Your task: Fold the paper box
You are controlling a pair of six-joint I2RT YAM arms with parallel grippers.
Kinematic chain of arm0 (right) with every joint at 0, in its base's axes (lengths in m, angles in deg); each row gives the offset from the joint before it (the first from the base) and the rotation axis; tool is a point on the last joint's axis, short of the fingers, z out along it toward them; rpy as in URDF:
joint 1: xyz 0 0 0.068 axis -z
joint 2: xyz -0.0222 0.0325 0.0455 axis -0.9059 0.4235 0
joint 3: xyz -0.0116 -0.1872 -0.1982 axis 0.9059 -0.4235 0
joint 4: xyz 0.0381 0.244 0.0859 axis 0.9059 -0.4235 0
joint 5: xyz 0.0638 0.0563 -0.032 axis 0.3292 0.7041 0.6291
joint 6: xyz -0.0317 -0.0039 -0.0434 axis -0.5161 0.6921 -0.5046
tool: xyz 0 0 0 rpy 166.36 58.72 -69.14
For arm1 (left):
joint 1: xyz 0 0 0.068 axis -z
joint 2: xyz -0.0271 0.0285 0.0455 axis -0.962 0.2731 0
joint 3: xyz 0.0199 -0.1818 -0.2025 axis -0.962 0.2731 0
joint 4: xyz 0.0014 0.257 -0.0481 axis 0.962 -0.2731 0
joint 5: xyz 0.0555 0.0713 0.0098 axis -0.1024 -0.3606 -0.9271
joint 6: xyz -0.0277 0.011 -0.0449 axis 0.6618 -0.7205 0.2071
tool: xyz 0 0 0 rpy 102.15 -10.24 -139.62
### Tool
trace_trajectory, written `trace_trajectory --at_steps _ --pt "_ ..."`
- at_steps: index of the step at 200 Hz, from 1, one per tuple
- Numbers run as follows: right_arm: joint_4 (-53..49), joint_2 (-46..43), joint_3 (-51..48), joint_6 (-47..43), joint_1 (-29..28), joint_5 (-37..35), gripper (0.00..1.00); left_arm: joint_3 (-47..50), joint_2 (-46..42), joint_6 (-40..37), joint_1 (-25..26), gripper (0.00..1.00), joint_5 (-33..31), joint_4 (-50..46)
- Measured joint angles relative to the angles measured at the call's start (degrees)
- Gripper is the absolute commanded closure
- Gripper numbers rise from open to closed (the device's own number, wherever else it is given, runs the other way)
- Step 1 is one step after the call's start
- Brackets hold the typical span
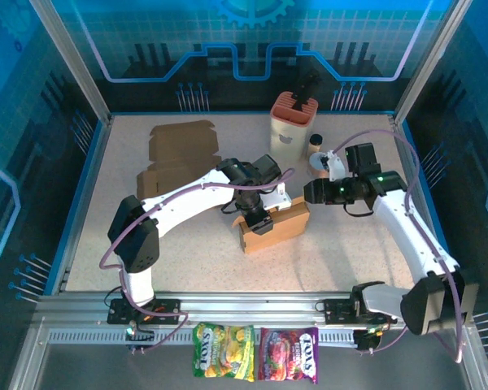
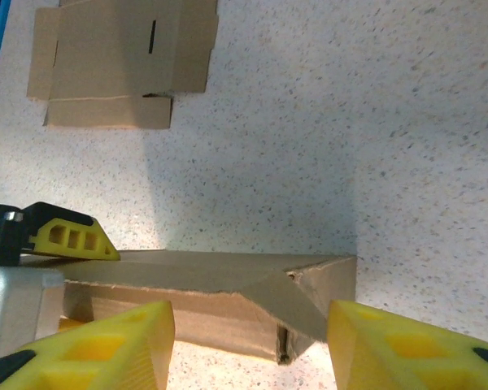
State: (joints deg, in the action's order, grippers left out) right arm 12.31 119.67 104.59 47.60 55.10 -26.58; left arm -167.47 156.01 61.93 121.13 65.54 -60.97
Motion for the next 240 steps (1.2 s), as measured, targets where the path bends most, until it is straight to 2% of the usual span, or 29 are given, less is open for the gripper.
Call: trace_trajectory --at_steps 72,156,240 --pt "0.5 2.3 -0.5 -1.5 -0.2 3.3 0.62 0.0 0.0 -0.1 0.0 0.57 0.0 0.0" --pt "0.7 -1.4 -2.7 -1.5 -0.3 2.4 0.67 0.0 0.0 -0.2 -0.1 0.57 0.0 0.0" --pt "0.7 -1.6 -3.3 -2.2 -1.8 -1.0 0.78 0.0 0.0 -0.2 -0.1 0.57 0.0 0.0"
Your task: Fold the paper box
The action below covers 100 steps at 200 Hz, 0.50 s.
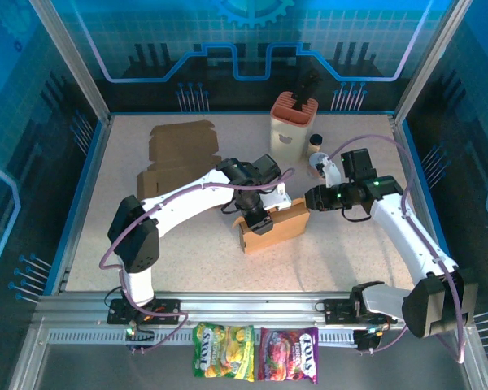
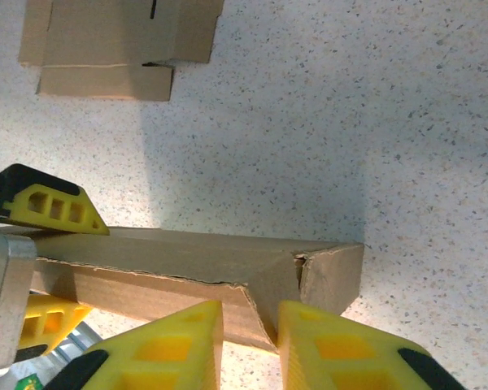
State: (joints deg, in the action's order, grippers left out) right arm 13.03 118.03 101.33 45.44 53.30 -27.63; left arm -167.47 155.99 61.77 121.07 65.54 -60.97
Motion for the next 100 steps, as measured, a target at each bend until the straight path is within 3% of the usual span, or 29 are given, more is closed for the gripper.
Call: trace_trajectory --at_steps 69,100 --pt "-1.2 0.6 0.5 -1.3 -3.2 -5.9 0.88 0.0 0.0 0.0 0.0 0.57 0.0 0.0" --pt "-1.6 0.6 1.3 -1.7 -4.6 -8.9 0.97 0.0 0.0 0.0 0.0 0.58 0.0 0.0"
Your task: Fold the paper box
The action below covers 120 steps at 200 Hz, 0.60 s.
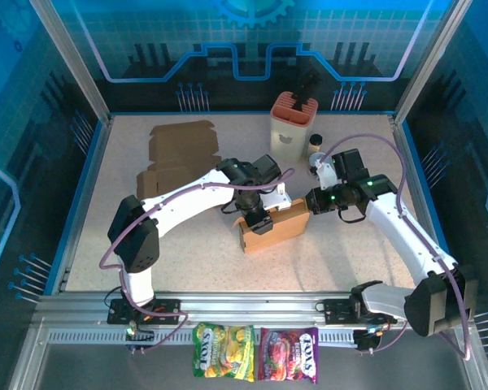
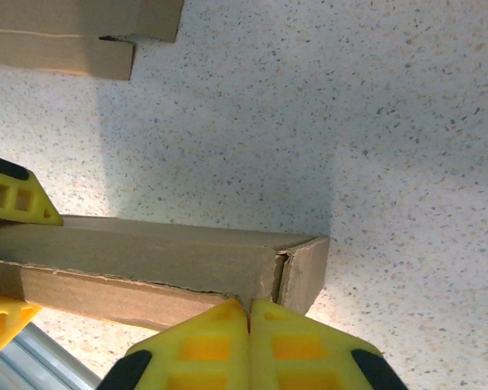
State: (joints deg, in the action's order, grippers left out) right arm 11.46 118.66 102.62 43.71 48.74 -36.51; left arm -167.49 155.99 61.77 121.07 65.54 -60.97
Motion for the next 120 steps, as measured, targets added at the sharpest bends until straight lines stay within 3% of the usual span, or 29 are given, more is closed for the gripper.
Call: trace_trajectory --at_steps 120 --pt "2.7 -5.2 -4.5 1.3 -5.1 -9.9 1.00 0.0 0.0 0.2 -0.3 0.59 -0.2 0.5"
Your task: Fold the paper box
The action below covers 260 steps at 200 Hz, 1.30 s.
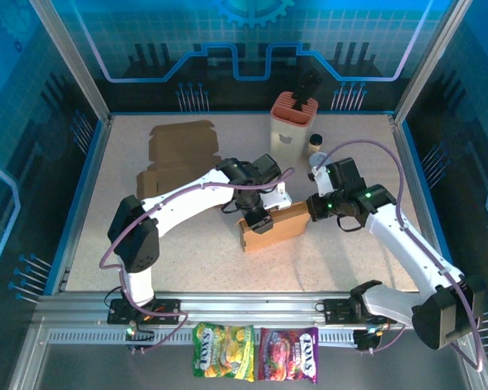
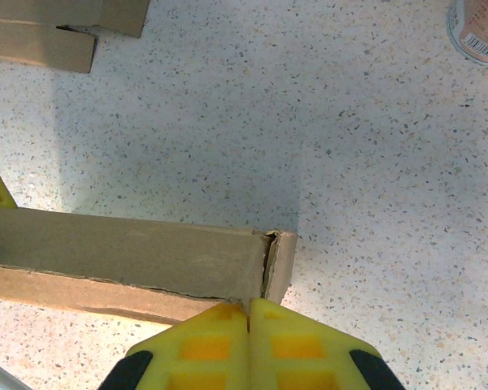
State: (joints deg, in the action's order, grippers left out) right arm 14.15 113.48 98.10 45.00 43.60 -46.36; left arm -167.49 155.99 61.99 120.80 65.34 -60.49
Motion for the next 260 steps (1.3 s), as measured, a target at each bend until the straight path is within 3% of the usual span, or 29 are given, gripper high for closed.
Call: trace_trajectory --at_steps 47,108,153,202,260 --pt "3.0 -1.9 -2.8 2.7 -1.2 -2.0 1.00 0.0 0.0 0.2 0.0 0.58 -0.1 0.1" --pt "4.7 -3.8 -5.2 5.5 -2.0 -4.5 1.00 0.1 -0.6 2.1 -0.3 0.48 -1.4 1.6" --pt "3.9 -3.8 -4.9 9.4 -2.3 -7.4 1.00 4.6 -7.5 7.0 -0.7 0.37 -2.7 5.2" --pt "1.3 -2.2 -2.4 14.5 -4.3 -10.6 1.00 10.6 -15.4 13.5 -0.7 0.39 -5.5 9.7" --pt "-2.2 1.3 1.6 18.1 -6.0 -13.4 1.00 14.1 -24.0 22.3 -4.2 0.53 -9.1 9.4"
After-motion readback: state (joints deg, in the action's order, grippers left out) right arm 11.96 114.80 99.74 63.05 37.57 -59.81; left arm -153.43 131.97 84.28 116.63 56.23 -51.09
